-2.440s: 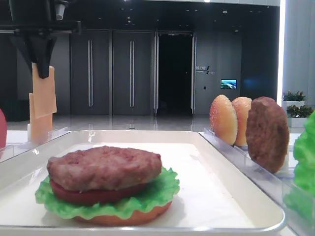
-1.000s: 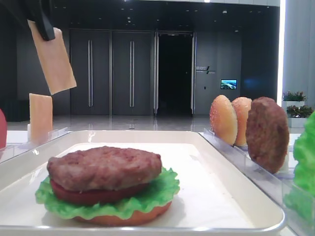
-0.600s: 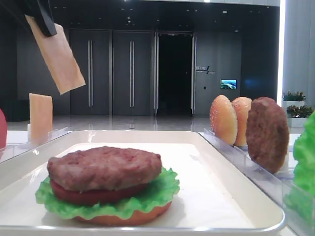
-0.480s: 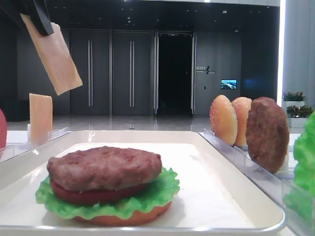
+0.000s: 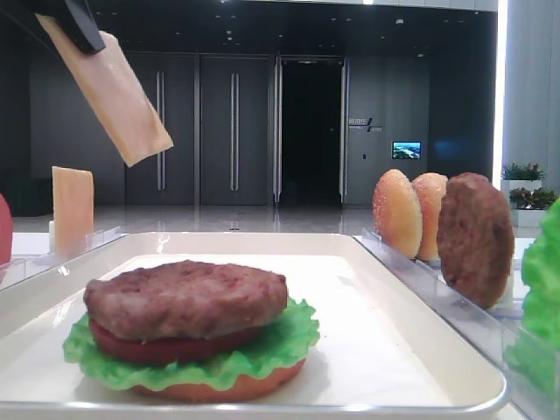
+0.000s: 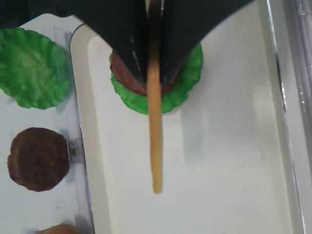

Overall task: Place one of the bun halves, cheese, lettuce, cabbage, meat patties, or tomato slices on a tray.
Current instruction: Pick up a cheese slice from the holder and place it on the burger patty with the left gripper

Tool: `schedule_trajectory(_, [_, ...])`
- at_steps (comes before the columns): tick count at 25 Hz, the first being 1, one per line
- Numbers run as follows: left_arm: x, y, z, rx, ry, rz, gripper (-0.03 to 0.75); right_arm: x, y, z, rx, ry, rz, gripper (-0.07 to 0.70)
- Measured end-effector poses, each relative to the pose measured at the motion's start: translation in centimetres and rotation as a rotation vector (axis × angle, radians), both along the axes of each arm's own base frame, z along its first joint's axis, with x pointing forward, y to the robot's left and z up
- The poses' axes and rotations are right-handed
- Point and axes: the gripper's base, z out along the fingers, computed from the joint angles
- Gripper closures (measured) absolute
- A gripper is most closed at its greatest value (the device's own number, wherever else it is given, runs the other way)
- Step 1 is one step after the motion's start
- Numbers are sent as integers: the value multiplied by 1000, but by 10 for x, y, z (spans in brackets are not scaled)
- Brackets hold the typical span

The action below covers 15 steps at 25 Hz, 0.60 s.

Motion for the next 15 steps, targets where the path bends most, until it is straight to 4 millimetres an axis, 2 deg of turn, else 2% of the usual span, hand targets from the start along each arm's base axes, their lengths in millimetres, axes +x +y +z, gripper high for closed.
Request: schedule_trajectory(15, [-5,-11,5,-128,-22,-94,680,0,0,0,0,0,0,171])
